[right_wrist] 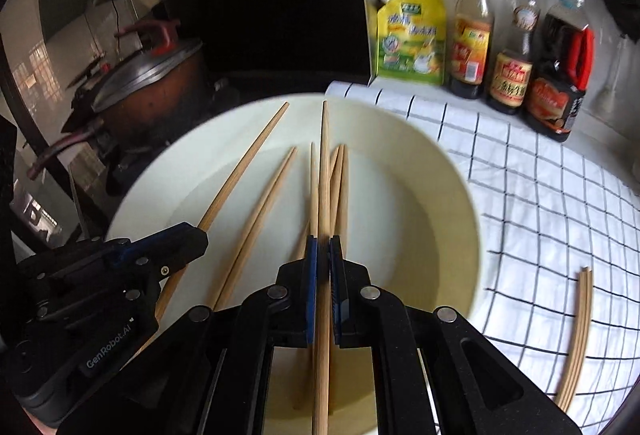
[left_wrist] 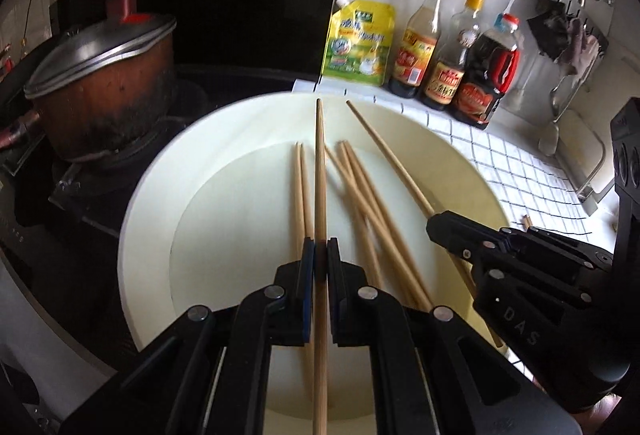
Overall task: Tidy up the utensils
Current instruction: 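Carry the left tool's chopstick over the basin while the right tool carries its own, then open the left tool to drop its chopstick into the basin while the right tool releases its own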
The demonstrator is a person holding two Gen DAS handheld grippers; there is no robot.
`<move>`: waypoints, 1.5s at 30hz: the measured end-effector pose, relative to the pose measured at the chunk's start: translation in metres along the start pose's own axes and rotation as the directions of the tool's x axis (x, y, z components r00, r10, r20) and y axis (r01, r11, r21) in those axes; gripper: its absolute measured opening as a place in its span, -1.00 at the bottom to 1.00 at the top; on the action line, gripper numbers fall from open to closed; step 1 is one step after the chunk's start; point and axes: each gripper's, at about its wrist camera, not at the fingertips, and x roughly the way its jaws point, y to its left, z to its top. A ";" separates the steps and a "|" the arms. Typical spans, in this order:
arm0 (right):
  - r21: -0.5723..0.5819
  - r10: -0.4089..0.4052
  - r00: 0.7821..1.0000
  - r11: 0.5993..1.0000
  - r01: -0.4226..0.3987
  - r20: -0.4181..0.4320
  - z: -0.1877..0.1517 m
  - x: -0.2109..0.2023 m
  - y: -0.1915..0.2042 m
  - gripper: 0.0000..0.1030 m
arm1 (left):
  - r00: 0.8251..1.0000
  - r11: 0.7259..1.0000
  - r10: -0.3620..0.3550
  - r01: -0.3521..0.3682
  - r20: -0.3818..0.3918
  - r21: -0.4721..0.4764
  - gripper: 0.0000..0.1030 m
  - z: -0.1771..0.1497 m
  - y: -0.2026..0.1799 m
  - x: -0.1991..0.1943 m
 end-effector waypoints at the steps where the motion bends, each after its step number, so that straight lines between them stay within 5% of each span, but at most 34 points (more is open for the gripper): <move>1: 0.001 0.000 1.000 1.000 0.000 -0.007 -0.001 0.003 0.000 -0.88 | 1.000 1.000 0.003 -0.003 -0.009 -0.002 -0.86 -0.001 0.002 0.004; 8: 0.009 -0.006 0.999 1.000 0.006 -0.032 -0.003 0.010 -0.002 -0.88 | 0.999 1.000 0.003 -0.004 -0.038 -0.030 -0.75 -0.002 0.007 0.012; 11: 0.016 -0.010 1.000 1.000 0.011 -0.018 -0.004 0.006 -0.003 -0.81 | 1.000 0.999 0.013 -0.014 -0.017 -0.042 -0.10 -0.002 0.010 0.006; 12: 0.017 -0.014 1.000 1.000 0.014 -0.013 -0.005 0.003 -0.004 -0.79 | 1.000 0.999 0.016 -0.016 -0.007 -0.046 -0.06 -0.002 0.012 0.004; 45: 0.107 -0.005 0.996 0.994 -0.004 0.085 -0.055 -0.074 -0.033 -0.59 | 0.998 0.999 0.018 -0.016 0.054 -0.030 0.25 -0.033 -0.025 -0.044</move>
